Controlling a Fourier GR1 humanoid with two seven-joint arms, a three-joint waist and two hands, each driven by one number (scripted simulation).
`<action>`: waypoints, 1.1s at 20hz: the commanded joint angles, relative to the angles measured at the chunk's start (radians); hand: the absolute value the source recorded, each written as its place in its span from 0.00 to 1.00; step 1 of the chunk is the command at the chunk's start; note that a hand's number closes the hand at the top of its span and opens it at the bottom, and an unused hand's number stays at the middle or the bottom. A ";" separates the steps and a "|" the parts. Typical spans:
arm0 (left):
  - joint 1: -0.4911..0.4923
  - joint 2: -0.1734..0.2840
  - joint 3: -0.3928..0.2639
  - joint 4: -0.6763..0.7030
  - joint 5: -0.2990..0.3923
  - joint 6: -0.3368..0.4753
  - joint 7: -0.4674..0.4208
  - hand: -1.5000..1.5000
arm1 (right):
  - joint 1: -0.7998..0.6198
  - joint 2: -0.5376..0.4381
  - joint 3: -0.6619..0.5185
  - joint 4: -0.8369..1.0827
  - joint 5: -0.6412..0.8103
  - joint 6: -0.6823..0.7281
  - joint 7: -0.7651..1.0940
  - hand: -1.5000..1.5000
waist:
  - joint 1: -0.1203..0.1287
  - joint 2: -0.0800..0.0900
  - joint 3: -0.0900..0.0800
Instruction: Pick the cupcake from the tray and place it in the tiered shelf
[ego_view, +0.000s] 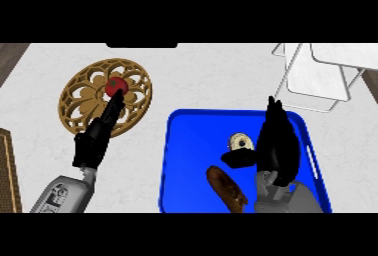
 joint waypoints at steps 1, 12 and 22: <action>-0.028 -0.020 -0.007 0.012 -0.018 0.002 0.013 0.50 | -0.063 0.009 0.005 0.004 -0.011 0.017 0.253 0.00 | -0.003 0.000 0.000; 0.029 0.029 0.024 -0.084 -0.018 -0.031 0.052 0.50 | -0.047 0.009 0.009 0.084 -0.025 0.012 0.246 0.00 | 0.004 -0.002 0.000; -0.002 -0.056 0.022 0.015 -0.046 -0.008 0.006 0.50 | -0.013 0.009 0.011 0.185 -0.041 -0.104 0.185 0.00 | -0.003 0.002 0.000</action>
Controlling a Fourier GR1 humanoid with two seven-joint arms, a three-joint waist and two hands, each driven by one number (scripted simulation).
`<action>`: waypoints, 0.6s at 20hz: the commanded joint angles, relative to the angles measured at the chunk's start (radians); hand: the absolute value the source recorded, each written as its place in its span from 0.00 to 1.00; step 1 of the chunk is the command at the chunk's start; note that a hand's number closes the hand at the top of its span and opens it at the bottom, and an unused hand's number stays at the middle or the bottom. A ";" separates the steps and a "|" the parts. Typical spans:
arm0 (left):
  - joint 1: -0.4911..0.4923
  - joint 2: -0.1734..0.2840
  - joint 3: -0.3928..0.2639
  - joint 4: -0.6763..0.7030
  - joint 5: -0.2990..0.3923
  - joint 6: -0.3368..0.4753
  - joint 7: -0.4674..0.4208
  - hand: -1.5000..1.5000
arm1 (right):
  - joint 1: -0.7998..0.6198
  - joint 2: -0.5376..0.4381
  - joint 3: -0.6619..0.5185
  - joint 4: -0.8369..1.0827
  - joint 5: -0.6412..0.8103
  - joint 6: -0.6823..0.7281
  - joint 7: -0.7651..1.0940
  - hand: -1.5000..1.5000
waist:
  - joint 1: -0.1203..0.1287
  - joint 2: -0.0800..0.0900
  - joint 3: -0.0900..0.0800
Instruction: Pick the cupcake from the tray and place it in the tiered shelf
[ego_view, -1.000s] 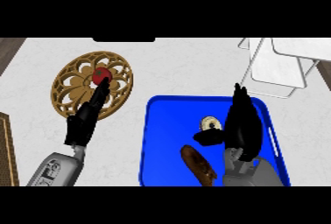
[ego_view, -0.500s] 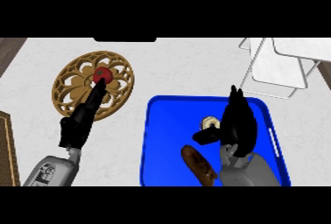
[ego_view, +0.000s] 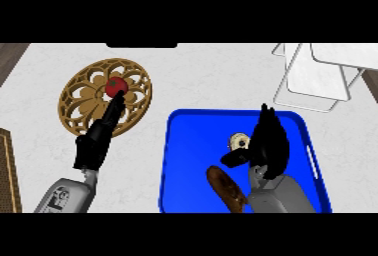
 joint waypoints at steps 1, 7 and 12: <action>-0.015 0.006 0.008 0.001 -0.011 -0.011 0.012 0.50 | -0.010 0.009 0.033 0.027 -0.002 -0.071 0.225 0.00 | 0.001 0.000 0.000; 0.003 -0.016 0.017 0.006 -0.020 -0.012 -0.001 0.50 | -0.056 0.009 -0.002 0.117 -0.044 -0.109 0.160 0.00 | 0.004 0.000 0.000; -0.034 -0.039 0.022 0.038 -0.037 -0.013 0.009 0.50 | -0.026 0.009 0.067 0.125 -0.044 -0.142 0.178 0.00 | -0.002 0.000 0.000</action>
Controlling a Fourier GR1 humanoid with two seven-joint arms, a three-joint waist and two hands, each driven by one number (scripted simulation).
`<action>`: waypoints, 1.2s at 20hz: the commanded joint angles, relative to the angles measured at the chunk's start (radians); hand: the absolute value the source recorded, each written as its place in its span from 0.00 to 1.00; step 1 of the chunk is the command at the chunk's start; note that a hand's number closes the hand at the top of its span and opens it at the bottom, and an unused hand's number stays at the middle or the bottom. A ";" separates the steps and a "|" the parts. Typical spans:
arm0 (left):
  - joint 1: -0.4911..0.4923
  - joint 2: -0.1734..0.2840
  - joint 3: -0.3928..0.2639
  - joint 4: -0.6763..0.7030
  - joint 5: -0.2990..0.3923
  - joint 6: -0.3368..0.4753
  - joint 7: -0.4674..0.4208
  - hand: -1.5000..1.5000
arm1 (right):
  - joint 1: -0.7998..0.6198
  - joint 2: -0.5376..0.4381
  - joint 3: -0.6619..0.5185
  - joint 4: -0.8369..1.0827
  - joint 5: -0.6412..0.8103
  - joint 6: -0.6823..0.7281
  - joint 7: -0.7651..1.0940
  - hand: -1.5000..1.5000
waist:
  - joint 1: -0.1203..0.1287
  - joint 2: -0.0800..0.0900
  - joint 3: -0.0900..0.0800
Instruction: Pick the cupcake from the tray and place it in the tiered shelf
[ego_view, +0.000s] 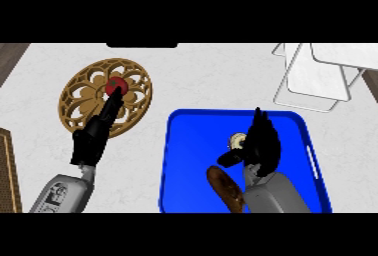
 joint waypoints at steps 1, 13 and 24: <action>0.012 -0.024 -0.005 -0.005 -0.030 0.023 0.002 0.50 | 0.028 0.009 -0.009 -0.003 -0.022 -0.047 0.134 0.00 | -0.004 -0.001 0.000; 0.012 -0.032 0.043 -0.038 -0.036 -0.025 0.037 0.50 | 0.031 0.009 0.060 0.031 0.048 -0.027 0.111 1.00 | -0.005 -0.002 0.000; 0.027 -0.045 -0.002 -0.025 -0.037 -0.045 0.007 0.50 | 0.032 -0.308 0.382 -0.131 -0.185 0.335 -0.817 1.00 | 0.055 0.000 0.008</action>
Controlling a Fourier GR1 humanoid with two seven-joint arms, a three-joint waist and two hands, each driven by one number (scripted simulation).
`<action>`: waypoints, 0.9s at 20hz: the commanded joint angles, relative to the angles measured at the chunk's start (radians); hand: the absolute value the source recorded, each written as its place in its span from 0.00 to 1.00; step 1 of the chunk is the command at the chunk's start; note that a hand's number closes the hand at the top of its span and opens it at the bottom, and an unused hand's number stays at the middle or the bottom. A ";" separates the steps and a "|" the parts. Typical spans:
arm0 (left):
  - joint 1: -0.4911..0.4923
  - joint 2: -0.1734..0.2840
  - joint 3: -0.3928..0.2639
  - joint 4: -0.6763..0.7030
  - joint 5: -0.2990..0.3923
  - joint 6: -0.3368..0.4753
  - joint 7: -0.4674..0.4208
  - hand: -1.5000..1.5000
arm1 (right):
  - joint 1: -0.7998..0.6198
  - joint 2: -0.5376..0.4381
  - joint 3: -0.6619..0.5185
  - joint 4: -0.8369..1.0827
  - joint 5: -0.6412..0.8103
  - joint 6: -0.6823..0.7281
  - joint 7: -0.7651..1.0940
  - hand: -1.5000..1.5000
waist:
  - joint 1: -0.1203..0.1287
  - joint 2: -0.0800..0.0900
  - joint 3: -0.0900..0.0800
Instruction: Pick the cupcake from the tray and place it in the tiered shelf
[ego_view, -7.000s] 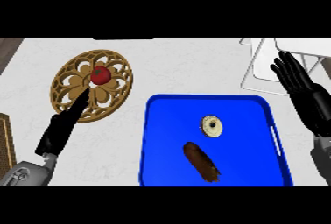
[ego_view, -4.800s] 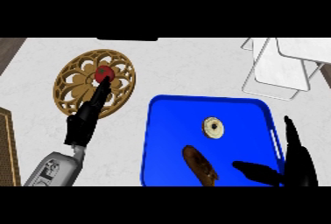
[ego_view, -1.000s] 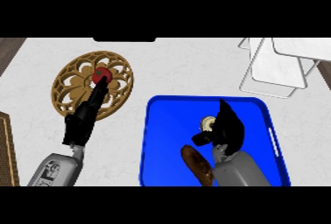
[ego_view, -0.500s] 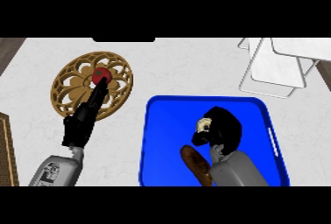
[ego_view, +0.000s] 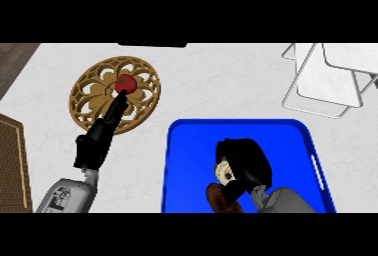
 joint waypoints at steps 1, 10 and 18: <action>-0.002 -0.004 -0.005 0.005 -0.001 -0.003 -0.002 0.50 | 0.015 -0.113 0.127 -0.088 -0.064 0.100 -0.273 1.00 | 0.001 0.000 0.004; 0.003 0.003 0.034 0.004 0.009 0.021 -0.005 0.50 | 0.089 -0.337 0.010 -0.334 -0.404 0.193 -0.749 1.00 | -0.084 0.006 0.007; 0.036 0.015 0.061 0.016 0.004 0.041 -0.022 0.50 | 0.101 -0.590 -0.356 -0.361 -0.706 0.295 -1.058 1.00 | -0.139 0.005 0.004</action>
